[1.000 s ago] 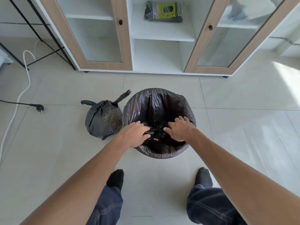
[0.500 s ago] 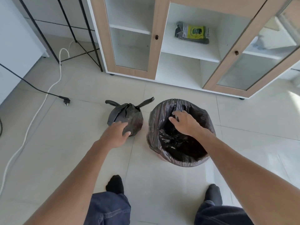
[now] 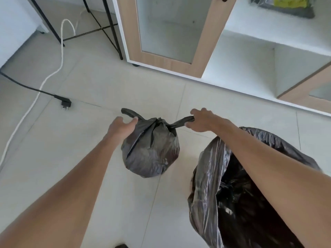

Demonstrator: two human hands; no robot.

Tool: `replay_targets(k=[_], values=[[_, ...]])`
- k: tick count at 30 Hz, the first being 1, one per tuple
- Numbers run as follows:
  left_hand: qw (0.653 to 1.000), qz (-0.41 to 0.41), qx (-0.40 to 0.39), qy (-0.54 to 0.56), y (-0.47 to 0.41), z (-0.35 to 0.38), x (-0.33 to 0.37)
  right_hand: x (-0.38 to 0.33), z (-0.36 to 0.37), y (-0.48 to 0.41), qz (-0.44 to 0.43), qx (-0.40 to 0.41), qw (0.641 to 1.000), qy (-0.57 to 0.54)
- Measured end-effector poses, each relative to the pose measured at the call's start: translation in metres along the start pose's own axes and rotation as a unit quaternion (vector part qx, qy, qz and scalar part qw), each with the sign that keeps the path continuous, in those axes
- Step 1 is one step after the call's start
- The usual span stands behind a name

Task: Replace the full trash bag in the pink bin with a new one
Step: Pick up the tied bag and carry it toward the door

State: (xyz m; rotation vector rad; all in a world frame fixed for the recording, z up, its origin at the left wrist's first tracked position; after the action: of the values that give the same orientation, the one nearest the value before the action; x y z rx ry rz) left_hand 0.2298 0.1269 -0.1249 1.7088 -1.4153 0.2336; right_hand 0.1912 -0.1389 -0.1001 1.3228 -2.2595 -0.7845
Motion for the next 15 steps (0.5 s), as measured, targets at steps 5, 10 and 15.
replay_targets(k=[5,10,15], values=[[0.995,-0.086,-0.034,0.046,-0.039,0.026,0.011,-0.004,-0.002,-0.030,0.015,-0.104,0.994,0.010],[0.997,-0.050,-0.020,0.057,-0.037,0.033,0.013,-0.012,-0.004,-0.026,-0.024,-0.133,0.987,-0.092],[0.998,-0.003,0.000,0.056,0.018,-0.003,0.029,-0.011,-0.023,0.026,-0.014,-0.125,0.980,-0.155]])
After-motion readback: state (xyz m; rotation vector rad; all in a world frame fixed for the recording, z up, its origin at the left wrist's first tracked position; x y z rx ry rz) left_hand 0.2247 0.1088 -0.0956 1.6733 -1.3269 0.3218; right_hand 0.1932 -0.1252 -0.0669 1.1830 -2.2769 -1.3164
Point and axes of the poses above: each hand's wrist, its own y-axis away from the middle knuckle, its own z-axis out of the palm, x = y × z, the point moved 1 cm from there along -y, towards the middle knuckle, and after that the axes turned 13 degrees about z, right-handed, at the moved point
